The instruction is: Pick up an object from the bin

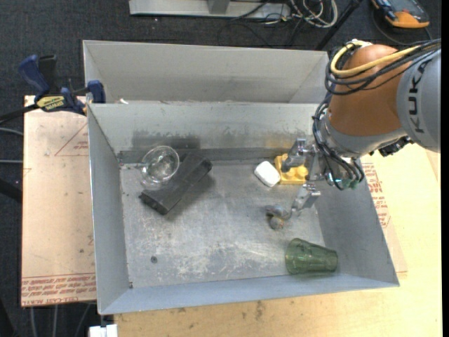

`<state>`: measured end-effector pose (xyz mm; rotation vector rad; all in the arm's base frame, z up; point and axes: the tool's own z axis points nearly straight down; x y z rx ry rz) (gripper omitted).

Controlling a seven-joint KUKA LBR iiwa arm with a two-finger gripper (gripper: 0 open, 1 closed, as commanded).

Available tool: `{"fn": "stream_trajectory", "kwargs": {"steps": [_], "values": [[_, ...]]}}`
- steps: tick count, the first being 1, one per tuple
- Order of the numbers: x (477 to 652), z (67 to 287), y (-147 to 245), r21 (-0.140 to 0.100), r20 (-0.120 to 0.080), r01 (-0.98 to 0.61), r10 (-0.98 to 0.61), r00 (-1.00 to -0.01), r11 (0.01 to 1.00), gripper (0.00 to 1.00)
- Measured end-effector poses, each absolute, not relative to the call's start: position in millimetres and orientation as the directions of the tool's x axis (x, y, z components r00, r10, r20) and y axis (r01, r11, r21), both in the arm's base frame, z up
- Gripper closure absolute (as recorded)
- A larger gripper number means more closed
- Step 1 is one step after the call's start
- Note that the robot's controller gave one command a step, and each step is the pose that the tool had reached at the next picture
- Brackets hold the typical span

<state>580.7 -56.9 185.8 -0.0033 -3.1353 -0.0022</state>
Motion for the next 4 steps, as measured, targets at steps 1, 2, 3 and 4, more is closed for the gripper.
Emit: {"fn": "stream_trajectory", "kwargs": {"steps": [1, 2, 3, 4], "values": [[582.4, 190, -57, 0.001, -0.001, 0.001, 0.001, -1.0, 1.0, 0.0], [574.8, 151, -62, 0.0, -0.008, -0.056, -0.056, -0.998, 0.998, 0.0], [581.7, 92, -77, -0.001, -0.006, -0.14, -0.14, -0.99, 0.99, 0.0], [581.6, 82, -80, -0.001, -0.001, -0.178, -0.178, -0.984, 0.984, 1.0]]}}
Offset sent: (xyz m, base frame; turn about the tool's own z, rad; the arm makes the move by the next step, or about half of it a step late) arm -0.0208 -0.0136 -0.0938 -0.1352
